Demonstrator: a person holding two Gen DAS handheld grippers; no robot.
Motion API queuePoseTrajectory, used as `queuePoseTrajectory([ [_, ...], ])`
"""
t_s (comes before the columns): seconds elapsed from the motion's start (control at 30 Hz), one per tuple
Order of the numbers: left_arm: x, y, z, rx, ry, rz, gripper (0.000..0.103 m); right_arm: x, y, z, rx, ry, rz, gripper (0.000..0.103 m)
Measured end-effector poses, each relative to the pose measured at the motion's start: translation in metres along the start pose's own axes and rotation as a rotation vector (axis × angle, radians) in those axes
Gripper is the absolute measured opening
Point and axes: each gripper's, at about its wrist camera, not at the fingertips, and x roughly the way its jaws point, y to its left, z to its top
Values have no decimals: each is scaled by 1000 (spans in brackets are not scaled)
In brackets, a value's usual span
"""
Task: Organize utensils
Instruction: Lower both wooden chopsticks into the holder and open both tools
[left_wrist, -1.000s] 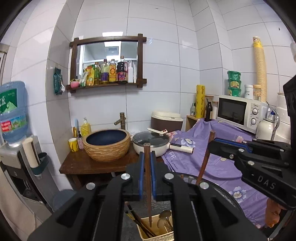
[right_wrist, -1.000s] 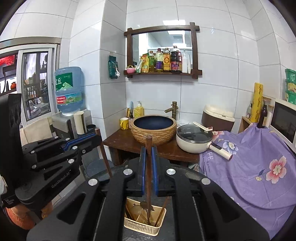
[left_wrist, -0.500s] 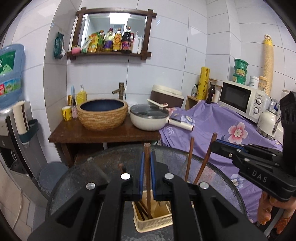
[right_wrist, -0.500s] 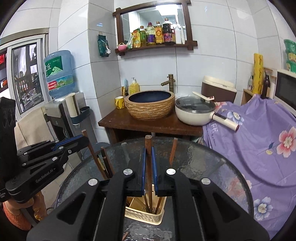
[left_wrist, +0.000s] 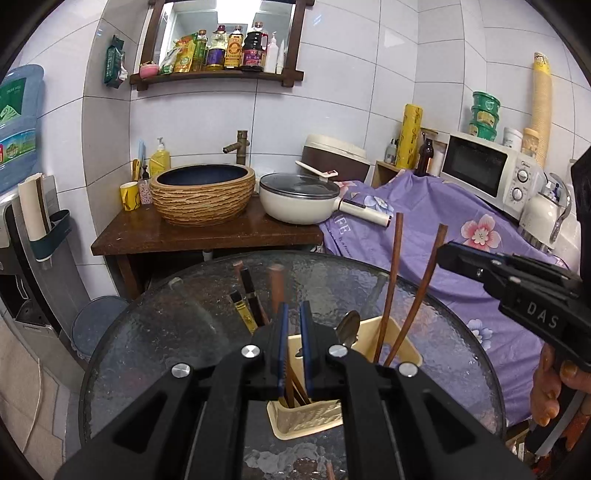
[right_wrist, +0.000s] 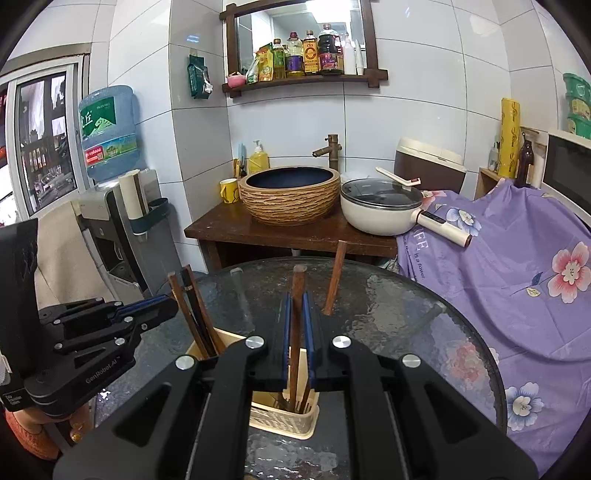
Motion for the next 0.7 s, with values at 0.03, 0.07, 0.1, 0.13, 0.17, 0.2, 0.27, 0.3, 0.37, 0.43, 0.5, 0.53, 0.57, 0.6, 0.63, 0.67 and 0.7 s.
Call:
queuePoseTrajectory([
  [0.03,-4,-1,0,5,-7,-1,17,-1,-1,-2,1,-6,-7,20],
  [0.07,-7,-2,0,6,-13,-1,22,-3,-2,-3,4,-14,-16,29],
  [0.1,-13,-2,0,7,-27,-5,38,-6,-4,-5,12,-31,-26,56],
  [0.13,-19,-3,0,5,-45,-9,53,-11,-7,-7,27,-55,-25,66],
  [0.17,-28,-3,-1,1,-68,-11,58,-16,-9,-8,40,-78,-21,66],
  [0.2,-38,-2,-2,-3,-94,-8,66,-20,-10,-10,48,-91,-15,66],
  [0.27,-53,0,-7,-9,-128,11,78,-28,-15,-15,62,-99,-13,68],
  [0.3,-59,2,-10,-16,-141,22,86,-33,-17,-19,72,-99,-20,68],
  [0.37,-72,10,-25,-45,-158,52,95,-39,-22,-29,93,-91,-26,71],
  [0.43,-75,14,-37,-56,-140,62,97,-42,-27,-44,116,-70,-11,75],
  [0.5,-76,17,-51,-45,-109,75,97,-43,-27,-62,119,-32,-23,76],
  [0.53,-76,17,-61,-34,-91,92,97,-42,-25,-73,106,-6,-28,76],
  [0.57,-75,16,-69,-21,-76,100,97,-42,-23,-82,95,9,-31,76],
  [0.6,-74,15,-76,-7,-61,105,97,-41,-20,-92,80,26,-33,76],
  [0.63,-72,12,-87,12,-41,114,97,-40,-16,-102,64,44,-33,76],
  [0.67,-71,11,-95,20,-31,120,97,-39,-13,-109,56,54,-34,76],
  [0.7,-68,9,-105,27,-14,129,97,-38,-9,-118,48,65,-32,76],
])
